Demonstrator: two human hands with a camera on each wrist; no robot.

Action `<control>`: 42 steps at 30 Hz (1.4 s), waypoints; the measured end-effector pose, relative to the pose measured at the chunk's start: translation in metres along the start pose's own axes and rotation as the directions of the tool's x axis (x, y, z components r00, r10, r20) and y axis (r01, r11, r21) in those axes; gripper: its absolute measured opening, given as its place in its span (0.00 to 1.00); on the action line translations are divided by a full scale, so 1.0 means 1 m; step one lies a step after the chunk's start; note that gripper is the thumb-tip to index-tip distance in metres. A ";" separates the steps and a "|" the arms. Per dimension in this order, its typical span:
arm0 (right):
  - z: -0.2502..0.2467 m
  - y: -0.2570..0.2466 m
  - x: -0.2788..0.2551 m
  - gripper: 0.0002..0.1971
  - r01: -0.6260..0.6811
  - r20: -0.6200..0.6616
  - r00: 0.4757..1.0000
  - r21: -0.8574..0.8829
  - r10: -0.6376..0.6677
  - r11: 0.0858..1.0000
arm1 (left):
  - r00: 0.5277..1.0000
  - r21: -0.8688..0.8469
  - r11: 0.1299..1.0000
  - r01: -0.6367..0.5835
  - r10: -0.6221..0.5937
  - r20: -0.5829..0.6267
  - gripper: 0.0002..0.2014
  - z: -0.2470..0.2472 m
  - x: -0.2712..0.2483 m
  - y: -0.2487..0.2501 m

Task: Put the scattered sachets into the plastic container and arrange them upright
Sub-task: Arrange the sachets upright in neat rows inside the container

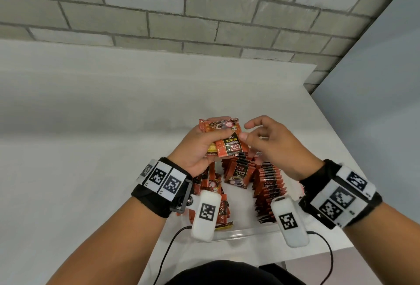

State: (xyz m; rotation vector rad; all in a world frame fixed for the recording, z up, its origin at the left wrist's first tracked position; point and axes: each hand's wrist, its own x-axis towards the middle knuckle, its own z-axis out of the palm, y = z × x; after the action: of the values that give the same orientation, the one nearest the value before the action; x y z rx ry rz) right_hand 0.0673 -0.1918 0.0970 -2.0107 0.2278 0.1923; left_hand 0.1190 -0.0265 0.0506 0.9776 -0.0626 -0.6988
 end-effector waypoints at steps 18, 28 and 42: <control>-0.009 0.018 -0.002 0.12 -0.089 -0.034 0.992 0.458 0.118 0.884 | 0.996 0.034 0.997 0.063 -0.065 0.062 0.12 0.011 0.003 -0.004; -0.031 0.021 0.005 0.04 0.052 0.005 0.999 -0.193 -0.052 0.980 | 0.982 -0.113 0.994 0.013 -0.034 -0.187 0.28 -0.005 0.007 0.008; 0.010 0.037 0.029 0.08 0.195 0.300 0.941 -0.857 0.154 0.477 | 0.987 -0.133 0.991 -0.007 -0.015 -0.158 0.22 -0.013 0.004 0.014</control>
State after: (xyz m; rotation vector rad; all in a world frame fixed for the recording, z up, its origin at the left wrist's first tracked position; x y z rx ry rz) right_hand 0.0864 -0.2008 0.0530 -2.9735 -0.1882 0.7809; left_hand 0.1337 -0.0146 0.0530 0.9016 0.1242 -0.6189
